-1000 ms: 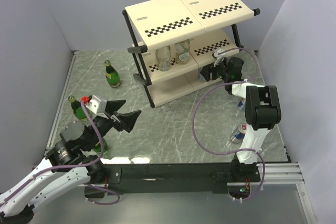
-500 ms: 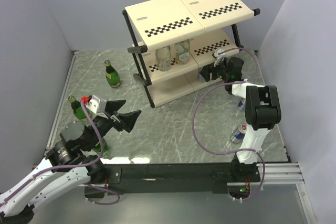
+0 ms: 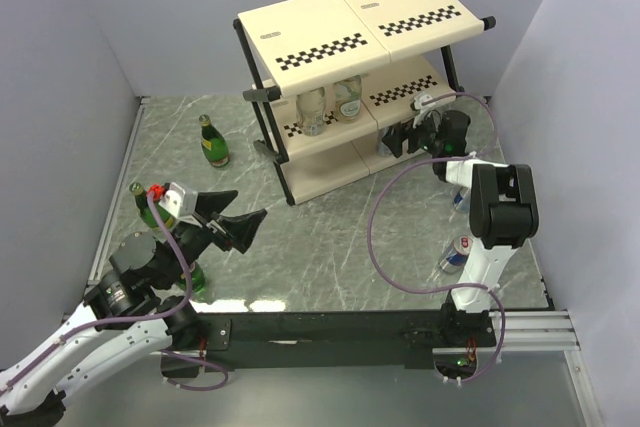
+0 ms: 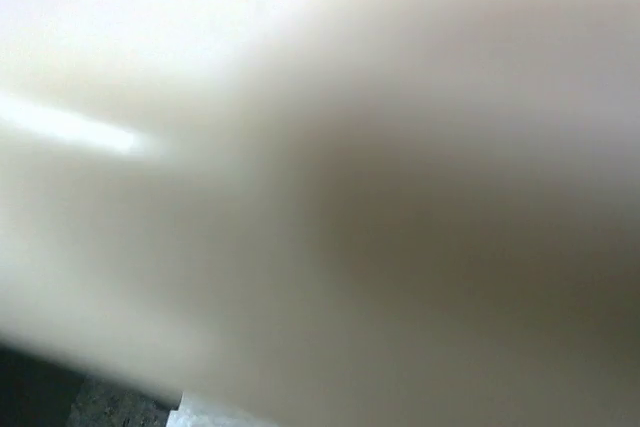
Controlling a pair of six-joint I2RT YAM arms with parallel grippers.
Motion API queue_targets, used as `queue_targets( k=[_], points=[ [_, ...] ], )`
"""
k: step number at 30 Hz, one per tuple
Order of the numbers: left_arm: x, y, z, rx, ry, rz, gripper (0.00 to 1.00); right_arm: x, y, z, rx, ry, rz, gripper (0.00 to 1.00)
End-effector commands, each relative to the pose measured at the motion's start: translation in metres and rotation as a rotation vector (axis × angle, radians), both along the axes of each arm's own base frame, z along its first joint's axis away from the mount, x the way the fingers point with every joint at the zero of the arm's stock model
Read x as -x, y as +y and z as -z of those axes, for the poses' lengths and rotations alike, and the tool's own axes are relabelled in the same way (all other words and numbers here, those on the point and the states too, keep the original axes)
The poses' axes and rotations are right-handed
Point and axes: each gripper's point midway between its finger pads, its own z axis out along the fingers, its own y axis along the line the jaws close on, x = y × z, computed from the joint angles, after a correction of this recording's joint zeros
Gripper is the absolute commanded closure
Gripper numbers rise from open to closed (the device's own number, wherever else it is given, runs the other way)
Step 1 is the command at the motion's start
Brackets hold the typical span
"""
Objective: Place and organize the beverage onto the shelf
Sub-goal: Place the drink on the shelf.
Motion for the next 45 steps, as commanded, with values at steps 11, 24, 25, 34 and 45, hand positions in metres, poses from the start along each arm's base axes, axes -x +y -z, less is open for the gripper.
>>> queue_targets(
  k=[11,24,25,34,45],
  points=[
    [0.007,0.003,-0.024,0.076,-0.029,0.016,0.11,0.018,-0.01,-0.054,0.024,-0.14,-0.037,0.12],
    [0.01,-0.003,-0.025,0.093,-0.022,0.053,0.11,0.035,-0.011,-0.05,0.028,-0.093,-0.065,0.11],
    [0.011,-0.002,-0.026,0.095,-0.022,0.053,0.1,0.034,-0.011,-0.049,0.025,-0.094,-0.061,0.11],
    [0.013,0.002,-0.026,0.111,-0.019,0.046,0.1,0.016,-0.015,-0.034,-0.022,-0.019,-0.004,0.1],
    [0.011,0.001,-0.027,0.103,-0.021,0.043,0.1,0.018,-0.011,-0.027,-0.046,0.06,-0.04,0.09]
  ],
)
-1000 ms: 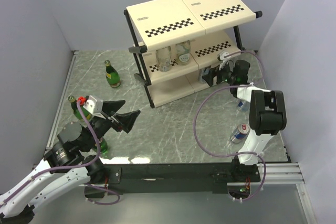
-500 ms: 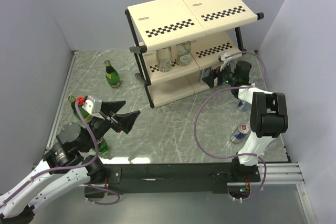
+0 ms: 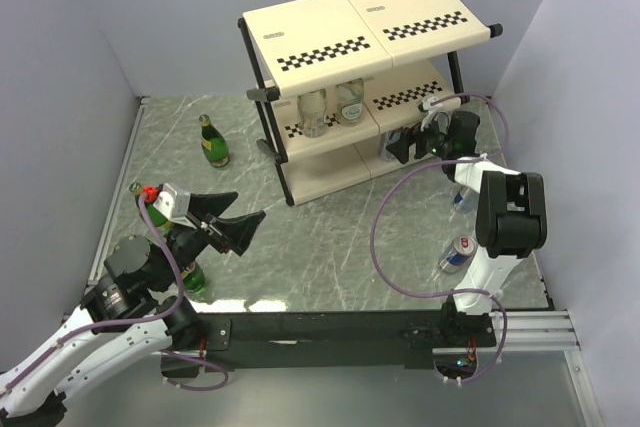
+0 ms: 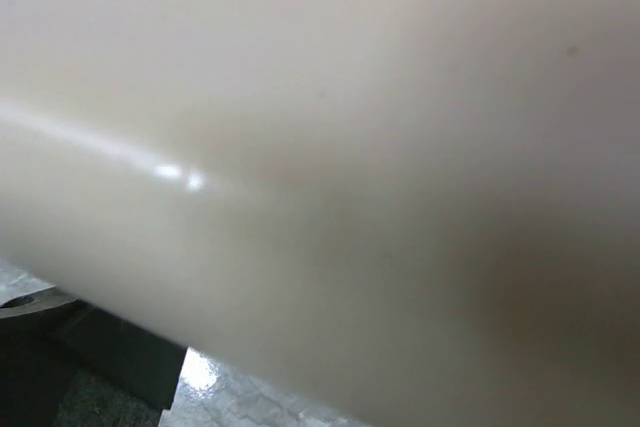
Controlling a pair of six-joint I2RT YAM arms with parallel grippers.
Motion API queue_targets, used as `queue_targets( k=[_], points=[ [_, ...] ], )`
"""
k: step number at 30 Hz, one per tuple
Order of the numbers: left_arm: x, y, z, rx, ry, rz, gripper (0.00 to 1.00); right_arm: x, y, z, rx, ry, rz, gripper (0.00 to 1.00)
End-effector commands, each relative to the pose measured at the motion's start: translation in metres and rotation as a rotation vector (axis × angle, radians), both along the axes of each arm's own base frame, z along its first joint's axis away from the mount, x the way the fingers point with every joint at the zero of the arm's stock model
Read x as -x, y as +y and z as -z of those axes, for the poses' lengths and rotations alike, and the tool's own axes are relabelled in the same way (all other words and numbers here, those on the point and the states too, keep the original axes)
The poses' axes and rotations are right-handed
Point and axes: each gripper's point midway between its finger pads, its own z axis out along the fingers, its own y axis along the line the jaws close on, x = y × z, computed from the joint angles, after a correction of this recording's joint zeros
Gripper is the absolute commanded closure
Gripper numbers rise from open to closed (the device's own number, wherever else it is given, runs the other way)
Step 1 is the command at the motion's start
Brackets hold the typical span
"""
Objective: Place and organize the beverage onto the shelf
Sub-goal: Place the drink on the shelf, then pick up the drink from the center of the board.
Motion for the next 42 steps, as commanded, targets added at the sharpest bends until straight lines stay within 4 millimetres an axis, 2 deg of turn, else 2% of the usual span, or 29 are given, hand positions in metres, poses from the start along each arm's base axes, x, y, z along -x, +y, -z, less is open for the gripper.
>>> queue_targets(
  k=[1,11,17,29,38,42],
  points=[
    [0.003,0.0,-0.019,0.039,-0.032,0.013,0.1,-0.014,-0.002,-0.025,-0.014,-0.053,-0.002,0.09],
    [0.004,0.003,-0.02,0.043,-0.034,0.005,0.1,-0.008,-0.001,-0.023,-0.035,-0.017,0.009,0.08],
    [0.004,0.004,-0.02,0.043,-0.034,0.005,0.1,-0.009,-0.004,-0.034,-0.059,0.005,0.053,0.08],
    [0.006,0.006,-0.019,0.05,-0.036,0.006,0.1,0.003,-0.008,-0.048,-0.048,0.003,0.09,0.07],
    [0.008,0.008,-0.022,0.058,-0.041,0.006,0.1,0.017,-0.006,-0.043,-0.036,0.074,0.059,0.07],
    [0.008,0.008,-0.022,0.055,-0.042,0.005,0.1,0.025,-0.005,-0.033,-0.015,0.132,0.043,0.07]
  ],
)
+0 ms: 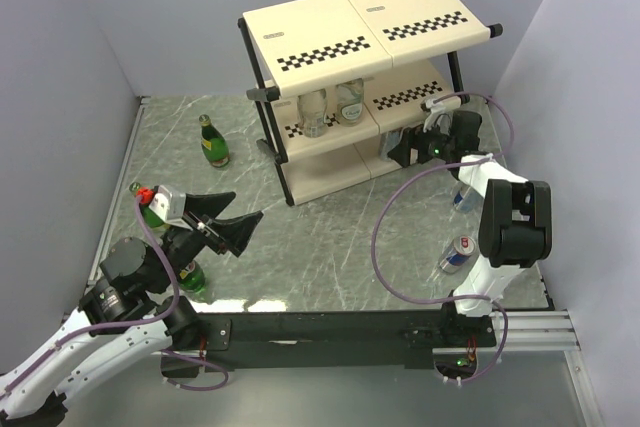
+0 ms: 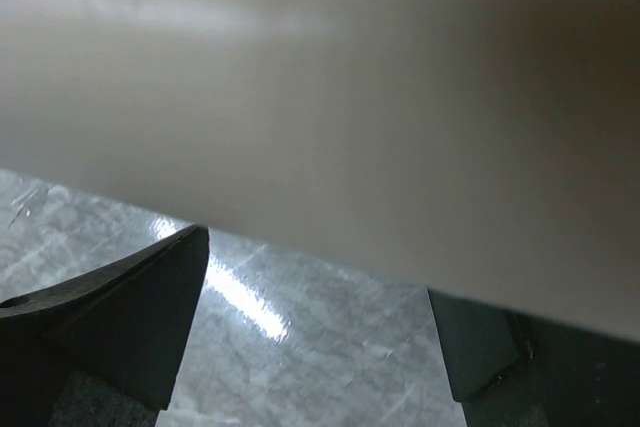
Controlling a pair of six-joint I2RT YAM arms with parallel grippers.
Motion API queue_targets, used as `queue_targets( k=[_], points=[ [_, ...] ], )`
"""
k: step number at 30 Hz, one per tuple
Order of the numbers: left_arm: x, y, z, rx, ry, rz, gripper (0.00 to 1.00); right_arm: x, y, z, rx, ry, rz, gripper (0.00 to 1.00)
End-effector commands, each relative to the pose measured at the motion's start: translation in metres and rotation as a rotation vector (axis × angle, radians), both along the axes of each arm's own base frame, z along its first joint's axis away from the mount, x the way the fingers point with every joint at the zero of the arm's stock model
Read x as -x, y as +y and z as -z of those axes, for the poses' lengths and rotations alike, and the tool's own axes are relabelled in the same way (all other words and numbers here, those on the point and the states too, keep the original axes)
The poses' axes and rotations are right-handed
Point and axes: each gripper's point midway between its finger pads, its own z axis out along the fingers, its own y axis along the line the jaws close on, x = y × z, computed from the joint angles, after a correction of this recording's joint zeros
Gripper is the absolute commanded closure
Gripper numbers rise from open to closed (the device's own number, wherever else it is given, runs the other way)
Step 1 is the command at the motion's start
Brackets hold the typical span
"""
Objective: Place and organize the beverage onto the shelf
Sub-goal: Pick up the drink from the center of the board.
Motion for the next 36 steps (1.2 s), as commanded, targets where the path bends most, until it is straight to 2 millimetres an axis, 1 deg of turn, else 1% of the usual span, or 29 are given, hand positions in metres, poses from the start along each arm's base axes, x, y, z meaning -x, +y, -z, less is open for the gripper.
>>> queue_targets(
  k=[1,3,4,6,7,9,10,11,12,13,14,15,16,18,19,21,22,24,25,27,28,30,31,33,34,36],
  points=[
    [0.005,0.004,-0.018,0.041,-0.029,0.008,0.1,0.0,-0.003,-0.034,0.025,-0.062,-0.029,0.07],
    [0.005,0.004,-0.017,0.038,-0.029,0.01,0.1,0.005,-0.004,-0.031,0.041,-0.053,-0.041,0.07],
    [0.005,0.003,-0.016,0.036,-0.027,0.01,0.1,0.006,-0.005,-0.035,0.048,-0.061,-0.041,0.07],
    [0.005,0.003,-0.016,0.037,-0.026,0.01,0.1,0.012,-0.006,-0.032,0.066,-0.05,-0.048,0.07],
    [0.004,0.002,-0.015,0.036,-0.023,0.01,0.1,0.014,-0.008,-0.036,0.085,-0.065,-0.051,0.07],
    [0.003,0.001,-0.012,0.029,-0.017,0.009,0.09,0.021,-0.008,-0.036,0.099,-0.046,-0.054,0.07],
    [0.003,0.0,-0.011,0.024,-0.014,0.012,0.09,0.025,-0.009,-0.043,0.111,-0.06,-0.059,0.06],
    [0.002,-0.001,-0.009,0.019,-0.009,0.009,0.06,0.029,-0.01,-0.044,0.136,-0.076,-0.077,0.07],
    [0.0,-0.001,-0.007,0.015,-0.001,0.005,0.04,0.036,-0.011,-0.044,0.147,-0.064,-0.079,0.07],
    [-0.002,-0.003,-0.002,0.01,0.018,0.0,0.02,0.041,-0.011,-0.053,0.159,-0.084,-0.081,0.07],
    [-0.004,-0.004,0.0,0.006,0.025,-0.004,0.01,0.047,-0.013,-0.054,0.185,-0.1,-0.096,0.07],
    [-0.005,-0.006,0.003,-0.002,0.032,-0.003,0.01,0.056,-0.012,-0.053,0.194,-0.083,-0.11,0.06],
    [-0.006,-0.008,0.005,-0.004,0.038,0.001,0.01,0.064,-0.012,-0.064,0.208,-0.113,-0.114,0.07],
    [-0.006,-0.012,0.008,-0.006,0.042,0.017,0.01,0.081,-0.012,-0.063,0.238,-0.114,-0.133,0.06],
    [-0.006,-0.014,0.011,-0.011,0.043,0.021,0.01,0.089,-0.013,-0.077,0.254,-0.155,-0.127,0.07],
    [-0.004,-0.02,0.014,-0.014,0.04,0.05,0.01,0.103,-0.016,-0.078,0.285,-0.166,-0.122,0.07],
    [-0.004,-0.022,0.018,-0.022,0.041,0.06,0.0,0.11,-0.021,-0.092,0.316,-0.21,-0.093,0.07],
    [-0.002,-0.03,0.022,-0.03,0.042,0.096,0.0,0.121,-0.026,-0.097,0.345,-0.225,-0.062,0.07],
    [-0.002,-0.033,0.029,-0.037,0.052,0.107,0.01,0.127,-0.032,-0.107,0.369,-0.252,-0.018,0.07],
    [-0.001,-0.04,0.032,-0.028,0.063,0.134,0.0,0.136,-0.039,-0.113,0.357,-0.235,0.04,0.04],
    [0.003,-0.046,0.034,-0.029,0.068,0.171,0.01,0.141,-0.046,-0.12,0.347,-0.229,0.109,0.0],
    [0.003,-0.052,0.038,-0.04,0.086,0.191,0.01,0.142,-0.059,-0.126,0.332,-0.215,0.23,0.0],
    [0.002,-0.053,0.039,-0.04,0.092,0.191,0.0,0.144,-0.072,-0.13,0.335,-0.202,0.322,0.0],
    [-0.001,-0.057,0.042,-0.05,0.115,0.193,0.0,0.153,-0.078,-0.131,0.346,-0.188,0.346,0.0],
    [-0.001,-0.058,0.045,-0.06,0.124,0.196,0.0,0.156,-0.086,-0.128,0.347,-0.176,0.378,0.0],
    [-0.003,-0.06,0.048,-0.072,0.143,0.196,0.01,0.164,-0.094,-0.129,0.342,-0.181,0.412,0.0]
  ],
)
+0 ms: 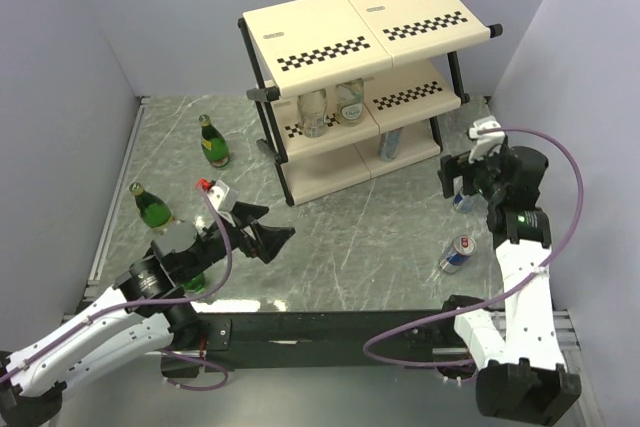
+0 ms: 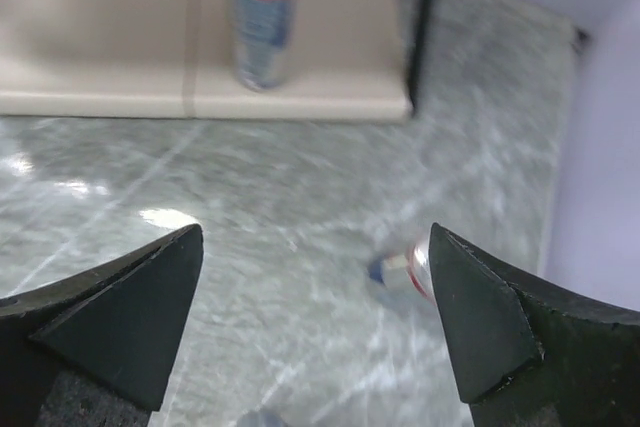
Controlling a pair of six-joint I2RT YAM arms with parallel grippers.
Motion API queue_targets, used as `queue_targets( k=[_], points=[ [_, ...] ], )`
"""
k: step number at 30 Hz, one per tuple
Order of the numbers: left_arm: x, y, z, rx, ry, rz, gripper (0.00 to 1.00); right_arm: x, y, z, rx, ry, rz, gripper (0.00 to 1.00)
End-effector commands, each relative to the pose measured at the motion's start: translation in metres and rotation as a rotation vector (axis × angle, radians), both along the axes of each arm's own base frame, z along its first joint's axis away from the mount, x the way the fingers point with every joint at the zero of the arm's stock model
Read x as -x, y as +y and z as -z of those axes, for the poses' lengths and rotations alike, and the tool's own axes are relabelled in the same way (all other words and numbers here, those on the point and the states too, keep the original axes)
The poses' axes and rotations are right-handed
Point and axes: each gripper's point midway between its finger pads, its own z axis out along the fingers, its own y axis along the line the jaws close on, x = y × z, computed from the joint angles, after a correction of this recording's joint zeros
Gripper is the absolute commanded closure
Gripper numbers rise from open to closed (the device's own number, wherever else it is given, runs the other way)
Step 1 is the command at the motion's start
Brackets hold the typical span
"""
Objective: Place and organize the beverage onto the shelf
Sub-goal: Pick up the drink from the center of the board.
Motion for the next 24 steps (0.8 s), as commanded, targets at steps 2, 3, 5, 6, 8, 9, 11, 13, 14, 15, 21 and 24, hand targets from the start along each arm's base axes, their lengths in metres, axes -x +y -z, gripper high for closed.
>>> queue_targets(
  k=[2,3,5,6,8,9,11,13,14,15,21,24],
  points=[
    [0.006,-0.01,-0.015,0.037,0.006,0.055,0.01,0.019,-0.035,0.017,-0.022,0.052,0.17,0.01],
    [0.007,-0.011,-0.014,0.022,0.01,0.064,0.01,0.022,-0.039,0.021,-0.021,0.076,0.179,0.02],
    [0.009,-0.009,-0.017,-0.029,0.006,0.078,0.0,0.028,-0.06,0.024,-0.012,0.098,0.222,0.06],
    [0.008,-0.008,-0.023,-0.054,-0.011,0.076,0.01,0.031,-0.059,0.028,-0.034,0.119,0.195,0.07],
    [0.008,-0.006,-0.02,-0.092,-0.012,0.077,0.0,0.036,-0.082,0.028,-0.032,0.123,0.239,0.07],
    [0.006,-0.004,-0.014,-0.116,-0.009,0.065,0.01,0.036,-0.084,0.035,-0.057,0.148,0.223,0.07],
    [0.006,-0.003,-0.009,-0.11,-0.011,0.061,0.01,0.036,-0.093,0.038,-0.061,0.169,0.223,0.06],
    [0.008,-0.006,0.001,-0.101,-0.006,0.082,0.0,0.033,-0.106,0.048,-0.076,0.2,0.235,0.05],
    [0.01,-0.006,0.0,-0.102,-0.003,0.091,0.01,0.032,-0.111,0.051,-0.084,0.207,0.244,0.05],
    [0.011,-0.004,-0.001,-0.106,-0.005,0.09,0.0,0.029,-0.12,0.057,-0.101,0.224,0.259,0.05],
    [0.01,0.001,0.004,-0.124,-0.012,0.079,0.01,0.019,-0.111,0.069,-0.213,0.302,0.093,0.04],
    [0.011,-0.001,0.005,-0.131,-0.008,0.095,0.0,0.01,-0.122,0.076,-0.222,0.317,0.117,0.04]
  ],
)
